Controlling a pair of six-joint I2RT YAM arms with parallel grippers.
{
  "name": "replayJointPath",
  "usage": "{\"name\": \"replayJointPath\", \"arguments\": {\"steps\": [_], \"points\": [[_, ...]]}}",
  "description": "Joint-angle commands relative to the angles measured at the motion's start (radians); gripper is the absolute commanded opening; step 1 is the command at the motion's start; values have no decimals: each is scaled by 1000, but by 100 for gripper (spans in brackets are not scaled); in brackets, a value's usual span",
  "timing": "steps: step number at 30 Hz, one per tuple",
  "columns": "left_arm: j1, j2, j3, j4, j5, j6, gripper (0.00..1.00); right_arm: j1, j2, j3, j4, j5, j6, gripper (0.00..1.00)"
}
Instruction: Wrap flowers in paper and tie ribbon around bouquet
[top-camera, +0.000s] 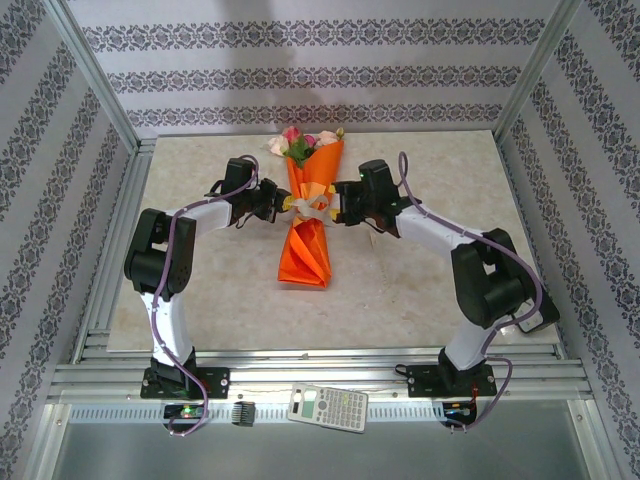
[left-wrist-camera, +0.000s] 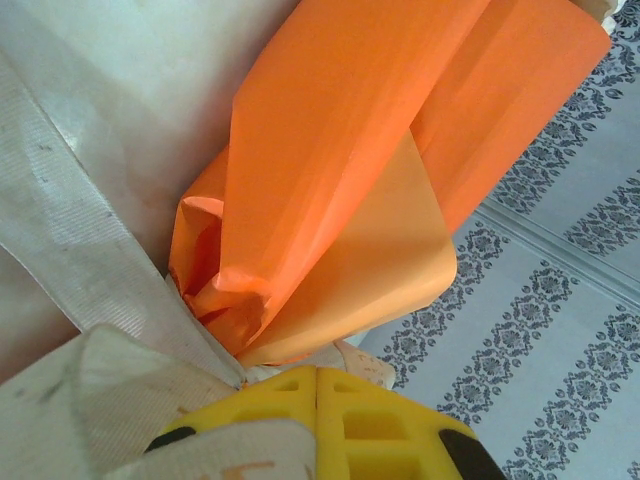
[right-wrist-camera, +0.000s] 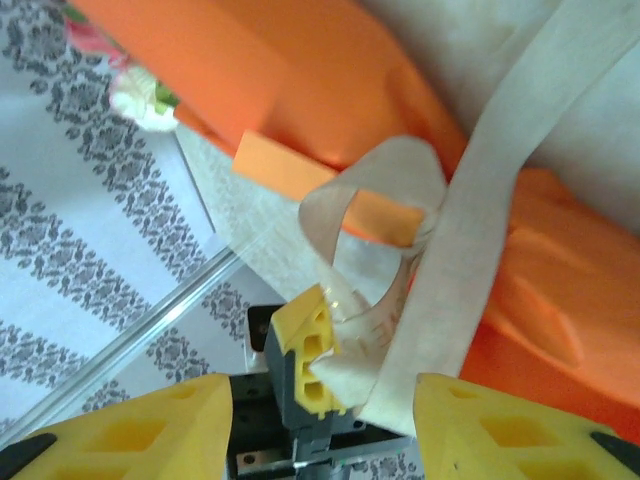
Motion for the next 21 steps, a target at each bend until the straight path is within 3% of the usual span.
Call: {"name": "replayJointPath", "arguments": {"steps": [1,3,7,21], "points": [[-9,-35,10,-23,-2,1,0,18,57,80,-3,-10,3,41],[-9,-34,11,-21,-3,2,0,16,108,147,-38,-14,-23,36],[-9,-31,14,-17,-1,0,0,19,203,238,-74,-30,-41,35],[-8,-26,32,-27,3,7,0,10,270,267,-122,14,-74,39]]}}
